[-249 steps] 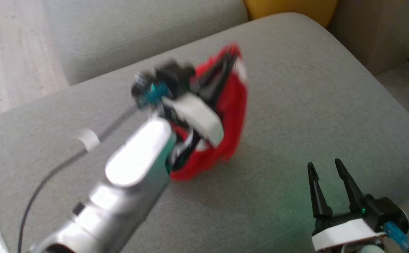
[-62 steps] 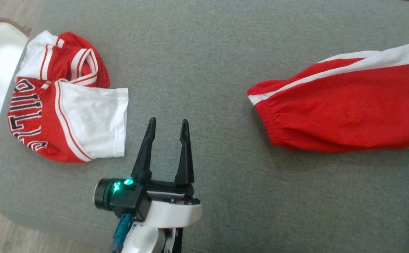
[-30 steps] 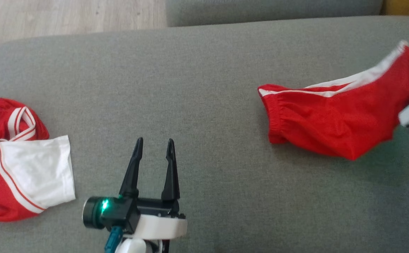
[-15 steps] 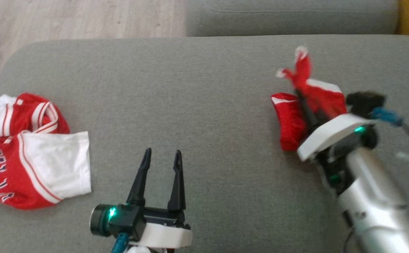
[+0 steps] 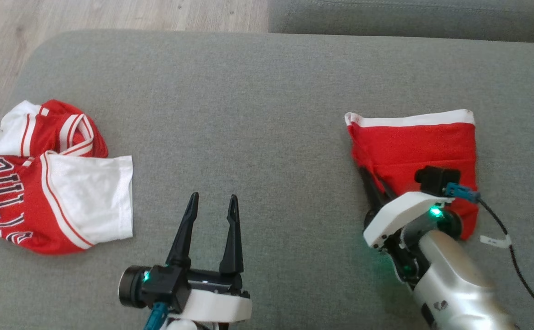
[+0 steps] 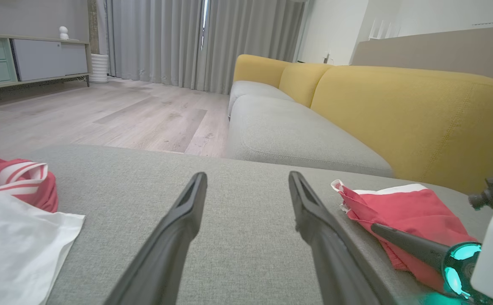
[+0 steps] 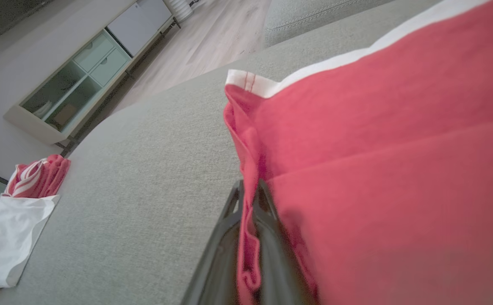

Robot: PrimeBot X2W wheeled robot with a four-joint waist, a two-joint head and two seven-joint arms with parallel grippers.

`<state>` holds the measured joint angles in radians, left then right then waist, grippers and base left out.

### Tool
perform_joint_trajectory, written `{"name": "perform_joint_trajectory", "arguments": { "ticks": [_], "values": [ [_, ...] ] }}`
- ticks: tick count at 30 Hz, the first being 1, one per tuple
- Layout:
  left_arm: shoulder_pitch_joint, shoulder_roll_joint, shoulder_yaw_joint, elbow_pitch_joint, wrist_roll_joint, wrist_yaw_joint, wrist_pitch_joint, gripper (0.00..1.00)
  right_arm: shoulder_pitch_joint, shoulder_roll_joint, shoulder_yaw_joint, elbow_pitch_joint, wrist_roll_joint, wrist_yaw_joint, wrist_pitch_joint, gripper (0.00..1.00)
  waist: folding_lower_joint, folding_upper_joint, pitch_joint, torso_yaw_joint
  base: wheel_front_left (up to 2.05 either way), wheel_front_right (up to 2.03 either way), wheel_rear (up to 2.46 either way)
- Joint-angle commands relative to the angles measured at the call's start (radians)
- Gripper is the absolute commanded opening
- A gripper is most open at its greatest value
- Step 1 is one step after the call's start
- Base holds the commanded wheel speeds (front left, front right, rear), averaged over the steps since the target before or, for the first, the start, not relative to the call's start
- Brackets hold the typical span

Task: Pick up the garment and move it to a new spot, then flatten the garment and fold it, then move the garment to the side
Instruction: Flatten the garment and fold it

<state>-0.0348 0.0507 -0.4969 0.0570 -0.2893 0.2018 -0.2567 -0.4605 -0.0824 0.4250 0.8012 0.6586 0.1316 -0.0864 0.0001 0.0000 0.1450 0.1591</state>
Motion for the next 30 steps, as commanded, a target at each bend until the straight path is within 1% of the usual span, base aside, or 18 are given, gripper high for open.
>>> {"name": "perform_joint_trajectory", "arguments": {
  "ticks": [1,4,8,10,13,16,18,20,22,25,27,30],
  "values": [
    [-0.031,0.000,0.022,-0.037,-0.003,0.000,-0.005,1.00,-0.025,0.020,0.032,-0.027,0.017,-0.001,-0.017,1.00,-0.0001,0.0000,-0.005,-0.003,0.00,0.00,0.00],
    [-0.025,0.000,0.031,-0.037,-0.003,0.001,-0.005,1.00,-0.013,0.024,0.089,-0.059,0.080,-0.001,-0.033,1.00,-0.0001,0.0000,-0.021,-0.015,0.00,0.00,0.00],
    [-0.012,0.000,0.046,-0.035,-0.001,0.001,-0.005,1.00,0.035,0.016,0.191,-0.149,0.194,-0.001,-0.021,1.00,-0.0001,0.0000,-0.052,-0.037,0.00,0.00,0.00],
    [-0.002,0.000,0.054,-0.032,-0.001,-0.001,-0.005,1.00,0.065,-0.003,0.242,-0.202,0.240,-0.001,-0.023,1.00,-0.0001,0.0000,-0.073,-0.047,0.00,0.00,0.00],
    [0.019,0.000,0.068,-0.026,0.004,-0.005,-0.005,1.00,0.116,-0.044,0.304,-0.276,0.287,-0.001,-0.054,1.00,-0.0001,0.0000,-0.111,-0.060,0.00,0.00,0.00],
    [0.050,0.000,0.092,-0.027,0.012,-0.004,-0.005,1.00,0.167,-0.089,0.346,-0.326,0.294,-0.001,-0.106,1.00,-0.0001,0.0000,-0.153,-0.075,0.00,0.00,0.00],
    [0.071,0.000,0.112,-0.032,0.023,-0.001,-0.005,1.00,0.194,-0.119,0.351,-0.351,0.276,-0.001,-0.140,1.00,-0.0001,0.0000,-0.173,-0.086,0.00,0.00,0.00],
    [0.096,0.000,0.137,-0.039,0.034,0.003,-0.005,1.00,0.218,-0.149,0.332,-0.371,0.236,-0.001,-0.163,1.00,-0.0001,0.0000,-0.191,-0.097,0.00,0.00,0.00],
    [0.120,0.000,0.160,-0.047,0.060,0.006,-0.005,1.00,0.244,-0.175,0.288,-0.389,0.174,-0.001,-0.173,1.00,-0.0001,0.0000,-0.207,-0.109,0.00,0.00,0.00],
    [0.159,0.000,0.189,-0.060,0.089,0.007,-0.005,1.00,0.305,-0.185,0.143,-0.454,0.040,-0.001,-0.175,1.00,-0.0001,0.0000,-0.226,-0.124,0.00,0.00,0.00],
    [0.182,0.000,0.204,-0.069,0.104,0.006,-0.005,1.00,0.368,-0.174,0.041,-0.497,-0.036,-0.001,-0.175,1.00,-0.0001,0.0000,-0.239,-0.132,0.00,0.00,0.00],
    [0.214,0.000,0.219,-0.074,0.124,0.003,-0.005,1.00,0.457,-0.155,-0.076,-0.539,-0.142,-0.001,-0.175,1.00,-0.0001,0.0000,-0.257,-0.140,0.00,0.00,0.00]
  ]
}}
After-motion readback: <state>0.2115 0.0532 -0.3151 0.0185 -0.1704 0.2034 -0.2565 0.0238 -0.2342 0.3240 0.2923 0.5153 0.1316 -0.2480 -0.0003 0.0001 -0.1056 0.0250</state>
